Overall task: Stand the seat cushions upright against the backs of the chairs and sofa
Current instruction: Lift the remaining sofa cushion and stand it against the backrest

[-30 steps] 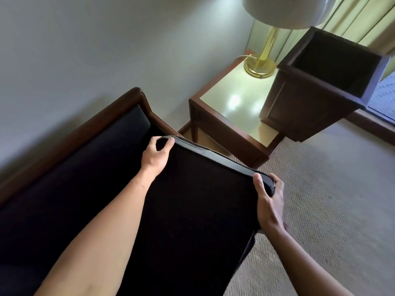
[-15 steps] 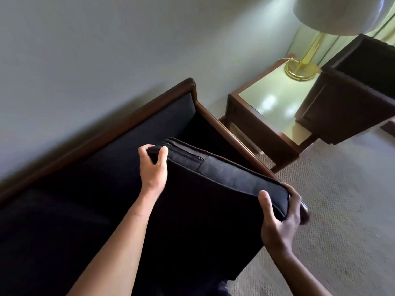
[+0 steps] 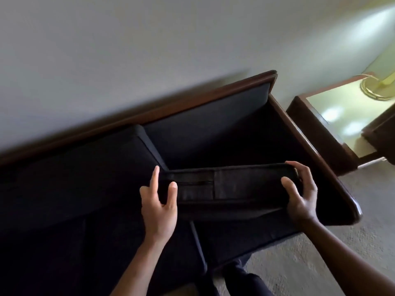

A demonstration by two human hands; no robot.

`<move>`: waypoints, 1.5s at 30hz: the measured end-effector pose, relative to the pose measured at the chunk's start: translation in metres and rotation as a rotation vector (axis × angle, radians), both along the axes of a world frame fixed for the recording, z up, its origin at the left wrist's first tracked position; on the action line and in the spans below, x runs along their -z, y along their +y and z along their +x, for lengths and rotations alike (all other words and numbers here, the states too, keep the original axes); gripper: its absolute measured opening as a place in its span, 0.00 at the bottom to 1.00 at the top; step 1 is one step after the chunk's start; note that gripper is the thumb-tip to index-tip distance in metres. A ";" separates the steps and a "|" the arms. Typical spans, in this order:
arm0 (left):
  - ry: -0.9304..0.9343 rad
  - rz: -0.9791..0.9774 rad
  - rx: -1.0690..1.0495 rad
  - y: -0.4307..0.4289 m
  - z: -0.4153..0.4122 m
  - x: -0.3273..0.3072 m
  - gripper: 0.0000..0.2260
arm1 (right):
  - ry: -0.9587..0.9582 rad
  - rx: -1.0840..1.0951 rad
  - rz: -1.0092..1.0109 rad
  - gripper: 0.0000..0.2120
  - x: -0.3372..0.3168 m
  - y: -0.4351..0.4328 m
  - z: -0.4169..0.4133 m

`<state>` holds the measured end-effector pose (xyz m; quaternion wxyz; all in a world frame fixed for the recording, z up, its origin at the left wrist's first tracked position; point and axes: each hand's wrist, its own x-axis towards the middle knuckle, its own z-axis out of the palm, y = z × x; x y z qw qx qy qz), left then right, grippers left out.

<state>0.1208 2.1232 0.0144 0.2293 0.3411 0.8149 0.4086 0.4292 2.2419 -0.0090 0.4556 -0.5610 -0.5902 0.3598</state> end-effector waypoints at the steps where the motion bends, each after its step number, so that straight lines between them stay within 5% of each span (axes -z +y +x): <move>1: 0.037 -0.056 0.049 -0.013 -0.006 0.003 0.27 | -0.025 -0.051 -0.055 0.20 0.000 -0.005 -0.004; 3: 0.159 -0.211 0.136 -0.027 -0.020 0.003 0.28 | -0.022 -0.183 -0.169 0.27 -0.005 -0.013 -0.005; 7: 0.614 -0.470 0.562 -0.013 -0.029 -0.018 0.46 | -0.225 -0.548 -0.333 0.61 -0.023 -0.019 0.006; 10: 0.696 -0.541 0.986 0.007 -0.007 -0.036 0.60 | -0.440 -0.686 -0.249 0.65 -0.031 -0.022 -0.011; 13: 0.810 -0.481 1.059 0.010 0.007 -0.043 0.59 | -0.512 -0.776 -0.140 0.64 -0.042 -0.025 -0.046; 23: 0.550 -0.305 0.556 -0.097 -0.106 -0.041 0.53 | -0.449 -1.081 0.238 0.58 -0.064 -0.068 -0.227; 29: -0.207 -0.216 0.177 -0.168 -0.174 -0.046 0.53 | -0.628 -1.141 0.348 0.57 -0.018 -0.105 -0.320; 32: -0.444 -0.083 -0.055 -0.193 -0.215 -0.027 0.46 | -0.757 -1.142 0.326 0.57 0.011 -0.110 -0.338; 38: -0.382 -0.062 -0.442 -0.208 -0.277 0.030 0.25 | -1.052 -1.171 0.360 0.56 0.054 -0.069 -0.345; 45: -0.545 -0.008 -0.524 -0.210 -0.289 0.070 0.19 | -1.182 -1.177 0.408 0.49 0.064 -0.069 -0.348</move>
